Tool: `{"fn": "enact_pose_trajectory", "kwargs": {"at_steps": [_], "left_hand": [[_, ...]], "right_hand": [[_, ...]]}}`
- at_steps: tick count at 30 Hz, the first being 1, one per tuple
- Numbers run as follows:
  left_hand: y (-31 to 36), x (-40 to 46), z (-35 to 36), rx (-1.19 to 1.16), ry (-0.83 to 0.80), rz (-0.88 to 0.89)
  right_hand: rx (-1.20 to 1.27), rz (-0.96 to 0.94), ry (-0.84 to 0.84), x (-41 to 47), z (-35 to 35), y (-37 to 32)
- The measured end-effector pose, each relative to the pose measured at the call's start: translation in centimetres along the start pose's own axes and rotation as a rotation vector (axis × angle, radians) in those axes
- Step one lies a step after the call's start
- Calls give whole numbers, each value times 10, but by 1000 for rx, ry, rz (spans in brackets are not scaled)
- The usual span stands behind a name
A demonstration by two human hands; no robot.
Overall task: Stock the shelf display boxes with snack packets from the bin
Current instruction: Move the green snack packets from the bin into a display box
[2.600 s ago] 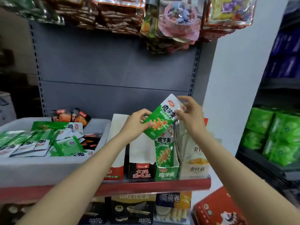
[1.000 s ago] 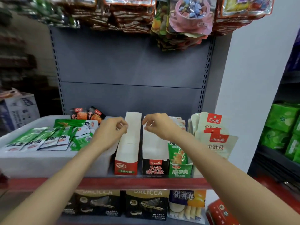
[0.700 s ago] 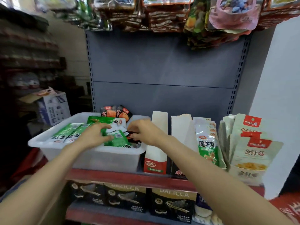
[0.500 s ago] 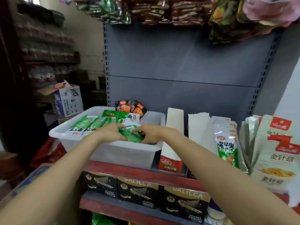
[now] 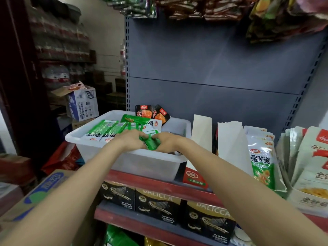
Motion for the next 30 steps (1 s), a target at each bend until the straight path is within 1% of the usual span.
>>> {"fn": "enact_pose_trajectory", "kwargs": {"at_steps": [2,5,7,9,11,13,15,16,18,19,22,23,25,28,30], "left_hand": [[0,-1,0,-12,26,6],[1,-6,0,-22,117,70],[2,-10,-2,-16,233,165],[7,-16,-5,-76,381,262],[20,-28,-10,-212,508,339],[41,-40,-16,-320,593,384],[65,-46,-20,-328,606,428],[79,-45,-20,-326,593,453],[106,-43,-15,-371,513,498],[120,-40,-11,-401,450,518],[166,-40,8,-454,234,589],[181,-42,13,-485,194,624],[209,-44,20,-563,179,670],[246,-47,28,-671,164,667],[264,-46,35,-708,120,659]], "right_hand": [[49,13,10,-1,0,-3],[280,16,154,-10,-5,-5],[511,3,241,-22,-12,-2],[741,-16,286,-38,-18,5],[918,-81,339,-59,-25,17],[1114,-192,409,-81,-30,34],[1333,-256,532,-103,-32,51],[1362,-261,636,-113,-33,60],[1261,-205,859,-132,-33,78],[1176,-166,943,-140,-34,88],[897,-86,1089,-171,-44,112],[808,-76,1116,-182,-49,119],[665,-73,1132,-204,-59,129],[421,6,1137,-228,-66,144],[262,75,1114,-236,-66,155]]}}
Point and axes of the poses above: each hand's wrist, its own x-axis towards the middle knuckle, its own z-axis out of the palm, y = z × x, the point moved 1 cm from there along x, towards the middle knuckle, and after that the axes turned 7 degrees about x, right-handed, at the moved point
